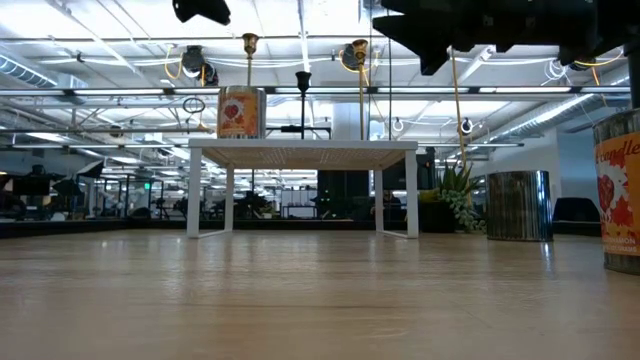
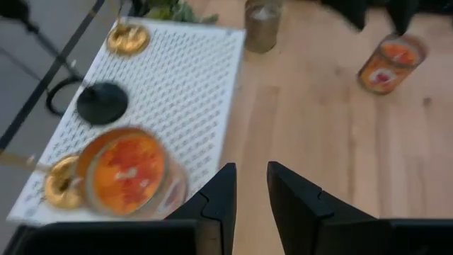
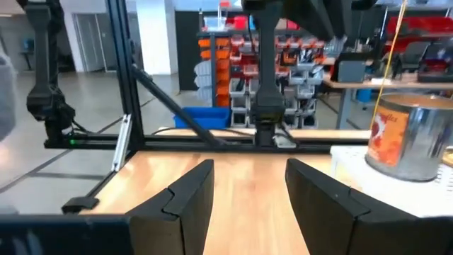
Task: Pick & Place candle stick holders
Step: Put the brown scented candle on the shelf
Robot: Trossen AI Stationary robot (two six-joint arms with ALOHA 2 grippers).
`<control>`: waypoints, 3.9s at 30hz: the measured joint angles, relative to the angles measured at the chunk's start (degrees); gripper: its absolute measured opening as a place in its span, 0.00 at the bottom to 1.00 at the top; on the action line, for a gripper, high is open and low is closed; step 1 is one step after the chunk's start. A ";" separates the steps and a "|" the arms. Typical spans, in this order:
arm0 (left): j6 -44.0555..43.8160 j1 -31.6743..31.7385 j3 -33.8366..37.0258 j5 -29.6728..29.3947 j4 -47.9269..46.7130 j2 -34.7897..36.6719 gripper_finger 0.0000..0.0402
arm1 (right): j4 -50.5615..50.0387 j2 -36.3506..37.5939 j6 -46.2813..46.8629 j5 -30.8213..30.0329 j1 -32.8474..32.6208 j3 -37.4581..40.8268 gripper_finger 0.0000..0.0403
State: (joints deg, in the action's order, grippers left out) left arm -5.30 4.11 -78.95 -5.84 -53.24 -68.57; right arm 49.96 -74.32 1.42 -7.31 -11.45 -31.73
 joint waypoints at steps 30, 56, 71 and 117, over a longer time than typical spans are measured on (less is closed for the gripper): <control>-3.83 -9.15 34.62 -7.96 30.45 18.79 0.22 | -100.36 3.71 38.86 -18.68 1.86 -17.86 0.41; -3.89 -9.15 34.59 -7.22 29.42 18.76 0.22 | -97.88 3.76 34.95 -9.99 6.20 -15.79 0.01; -4.24 -9.15 34.59 -7.17 29.45 18.76 0.22 | -67.67 3.71 28.37 5.63 -1.85 -26.83 0.00; -4.12 -9.15 34.55 -7.18 30.37 18.72 0.22 | -86.79 -23.81 -6.85 8.99 23.98 -62.61 0.07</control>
State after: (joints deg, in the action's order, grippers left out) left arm -9.42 -5.04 -44.40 -13.02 -22.87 -49.84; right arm -36.83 -98.13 -5.43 1.68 12.53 -94.35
